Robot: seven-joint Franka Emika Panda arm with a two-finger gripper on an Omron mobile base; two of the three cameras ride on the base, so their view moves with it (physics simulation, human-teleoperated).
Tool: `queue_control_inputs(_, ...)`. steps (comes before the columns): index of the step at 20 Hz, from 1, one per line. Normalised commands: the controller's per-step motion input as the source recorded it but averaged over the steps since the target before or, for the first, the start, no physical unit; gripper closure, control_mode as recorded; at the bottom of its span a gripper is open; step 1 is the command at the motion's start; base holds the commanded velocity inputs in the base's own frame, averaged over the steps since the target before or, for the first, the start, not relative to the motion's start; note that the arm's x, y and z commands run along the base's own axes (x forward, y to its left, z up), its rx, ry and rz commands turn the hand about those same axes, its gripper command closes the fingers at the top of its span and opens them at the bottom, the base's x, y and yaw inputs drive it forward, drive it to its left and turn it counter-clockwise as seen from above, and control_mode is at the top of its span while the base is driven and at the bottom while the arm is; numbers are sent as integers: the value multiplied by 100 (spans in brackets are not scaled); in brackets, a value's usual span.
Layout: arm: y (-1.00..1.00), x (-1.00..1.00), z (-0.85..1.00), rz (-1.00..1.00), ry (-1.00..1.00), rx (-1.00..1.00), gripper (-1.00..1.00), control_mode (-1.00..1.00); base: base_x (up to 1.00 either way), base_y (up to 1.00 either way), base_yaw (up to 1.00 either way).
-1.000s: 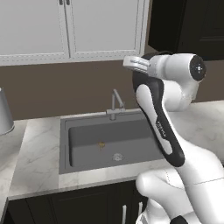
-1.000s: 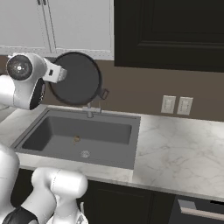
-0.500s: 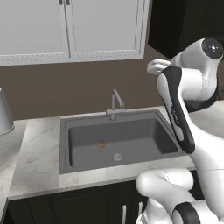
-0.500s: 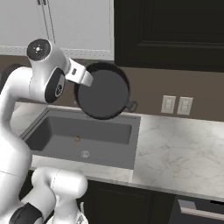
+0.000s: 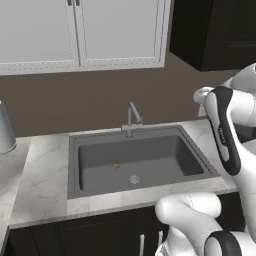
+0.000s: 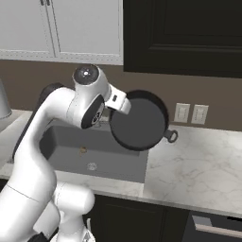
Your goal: Dump the garlic from the pot into the sink. Then turn on the water and wash the garlic. Then turn off the water and put the garlic back in the pot.
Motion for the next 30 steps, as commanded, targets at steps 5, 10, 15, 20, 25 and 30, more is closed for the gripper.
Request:
queue_control_inputs(5,-60,19,-61,0,1,-5,100,-100,0,0,0)
queue_control_inputs(10,-52,45,-44,0,11,-9,100,-100,0,0,0)
queue_control_inputs(15,-58,32,-28,0,16,-5,100,-100,0,0,0)
queue_control_inputs(20,-61,5,-25,0,21,-1,100,-100,0,0,0)
queue_control_inputs(25,-46,2,-41,0,22,0,100,-100,0,0,0)
queue_control_inputs(30,-31,6,-66,0,21,0,100,-100,0,0,0)
